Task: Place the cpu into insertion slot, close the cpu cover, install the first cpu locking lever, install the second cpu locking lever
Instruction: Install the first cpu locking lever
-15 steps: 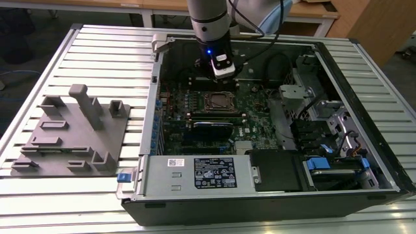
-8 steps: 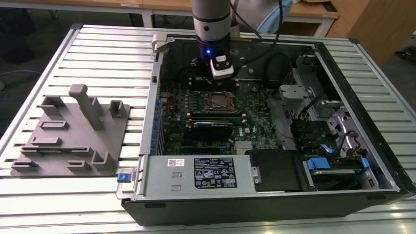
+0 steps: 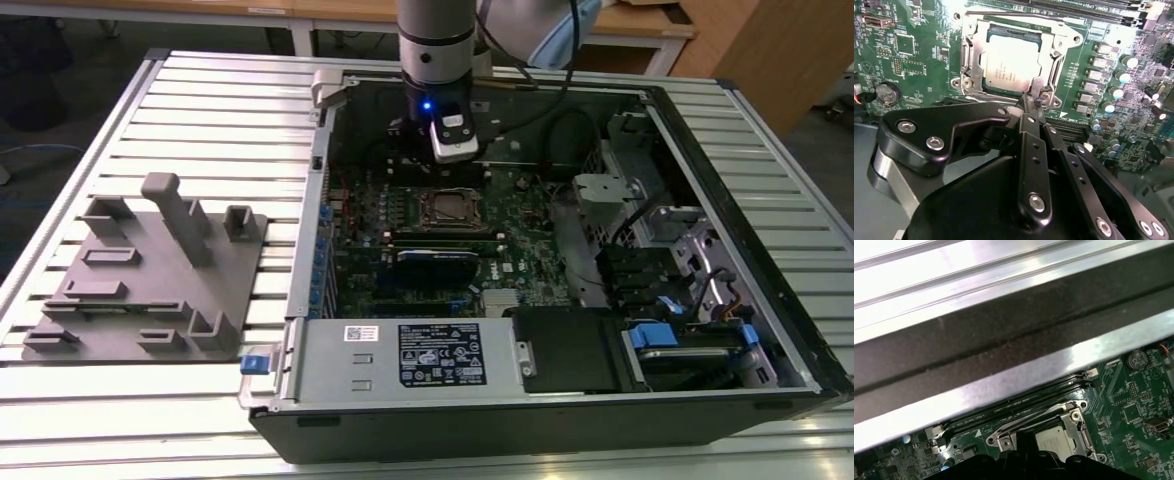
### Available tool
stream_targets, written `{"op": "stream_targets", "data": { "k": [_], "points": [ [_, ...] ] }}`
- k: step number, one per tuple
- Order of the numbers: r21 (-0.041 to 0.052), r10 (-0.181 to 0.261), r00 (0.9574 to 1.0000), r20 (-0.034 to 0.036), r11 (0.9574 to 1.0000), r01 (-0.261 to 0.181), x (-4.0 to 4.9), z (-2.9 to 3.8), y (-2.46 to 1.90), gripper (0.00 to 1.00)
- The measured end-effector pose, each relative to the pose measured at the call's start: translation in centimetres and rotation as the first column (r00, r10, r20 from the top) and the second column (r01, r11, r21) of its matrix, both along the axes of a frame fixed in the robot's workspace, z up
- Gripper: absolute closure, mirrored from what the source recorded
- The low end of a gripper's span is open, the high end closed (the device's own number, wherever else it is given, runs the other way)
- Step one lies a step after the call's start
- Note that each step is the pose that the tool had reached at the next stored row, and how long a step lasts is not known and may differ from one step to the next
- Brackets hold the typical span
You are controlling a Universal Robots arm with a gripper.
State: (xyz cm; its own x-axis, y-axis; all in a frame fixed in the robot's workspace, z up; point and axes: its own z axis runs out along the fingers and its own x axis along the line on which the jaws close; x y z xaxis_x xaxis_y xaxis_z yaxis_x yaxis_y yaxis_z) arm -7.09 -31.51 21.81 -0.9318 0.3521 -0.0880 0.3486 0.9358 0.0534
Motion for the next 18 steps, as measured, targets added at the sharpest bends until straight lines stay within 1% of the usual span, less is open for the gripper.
{"op": "stream_targets", "data": {
  "k": [2,5,7,10,12,15,18],
  "points": [
    [-0.0001,0.000,1.0000,-0.0029,1.0000,0.000,0.00,0.00,0.00,0.90],
    [-0.0001,0.001,1.0000,-0.0031,1.0000,-0.001,0.00,0.10,0.00,0.90],
    [-0.0001,0.003,1.0000,-0.0031,1.0000,-0.003,0.00,0.31,0.00,0.90],
    [0.0001,0.006,1.0000,-0.0030,1.0000,-0.006,0.00,0.82,0.00,0.90],
    [-0.0001,0.008,1.0000,-0.0032,1.0000,-0.008,0.00,1.01,0.00,0.90],
    [0.0001,0.011,0.9999,-0.0030,0.9999,-0.011,0.04,1.01,0.00,0.90],
    [-0.0001,0.014,0.9999,-0.0032,0.9999,-0.014,0.30,1.00,0.00,0.90]
  ]
}}
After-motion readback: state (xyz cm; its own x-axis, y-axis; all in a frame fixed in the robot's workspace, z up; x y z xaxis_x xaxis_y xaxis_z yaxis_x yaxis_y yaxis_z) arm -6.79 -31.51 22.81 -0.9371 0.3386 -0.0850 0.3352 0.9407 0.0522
